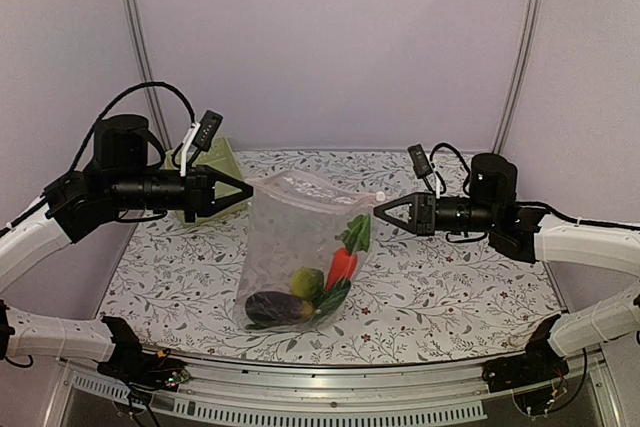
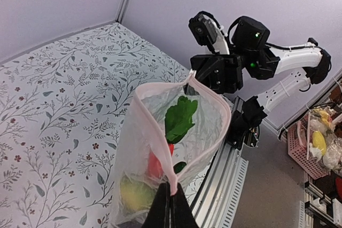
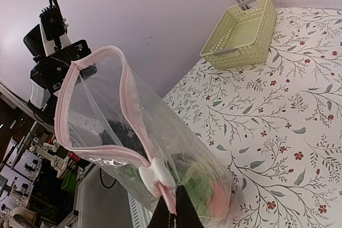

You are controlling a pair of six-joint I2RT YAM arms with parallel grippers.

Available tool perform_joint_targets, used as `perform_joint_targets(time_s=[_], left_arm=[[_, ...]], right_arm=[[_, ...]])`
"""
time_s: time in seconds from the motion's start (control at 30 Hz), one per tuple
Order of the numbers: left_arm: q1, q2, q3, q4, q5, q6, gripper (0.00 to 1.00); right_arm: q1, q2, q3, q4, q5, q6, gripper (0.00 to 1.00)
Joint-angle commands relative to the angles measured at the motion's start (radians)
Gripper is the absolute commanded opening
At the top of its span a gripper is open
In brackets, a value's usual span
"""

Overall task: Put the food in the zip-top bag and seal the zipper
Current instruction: Adjust the zipper food storage bag at the center of the board.

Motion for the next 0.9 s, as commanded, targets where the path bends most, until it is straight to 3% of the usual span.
perform_joint_targets(time_s=[0.0, 0.53, 0.6, 0.67, 0.77, 0.87], left_arm=[[0.022, -0.001, 0.003, -0.017, -0.001, -0.003, 0.0], [0.152, -0.183, -0.136, -0.112, -0.079, -0.045, 0.03], [0.152, -0.184, -0.128, -0.124, -0.065, -0.041, 0.18], [0.152, -0.176, -0.101, -0.148, -0.072, -0.021, 0.44], [0.151, -0.157, -0.015, -0.207, -0.111, 0.044, 0.73], [0.151, -0.102, 0.128, -0.274, -0.141, 0.124, 0.9]], right_arm=[[-0.004, -0.01, -0.004, 0.032, -0.003, 0.003, 0.0], [-0.003, -0.166, 0.014, -0.064, 0.021, -0.025, 0.0], [-0.004, -0.162, 0.029, -0.103, 0.013, -0.047, 0.0], [-0.004, -0.159, 0.042, -0.131, 0.004, -0.059, 0.0], [0.0, -0.161, 0.064, -0.178, -0.002, -0.073, 0.0], [0.014, -0.172, 0.105, -0.257, 0.015, -0.106, 0.0]])
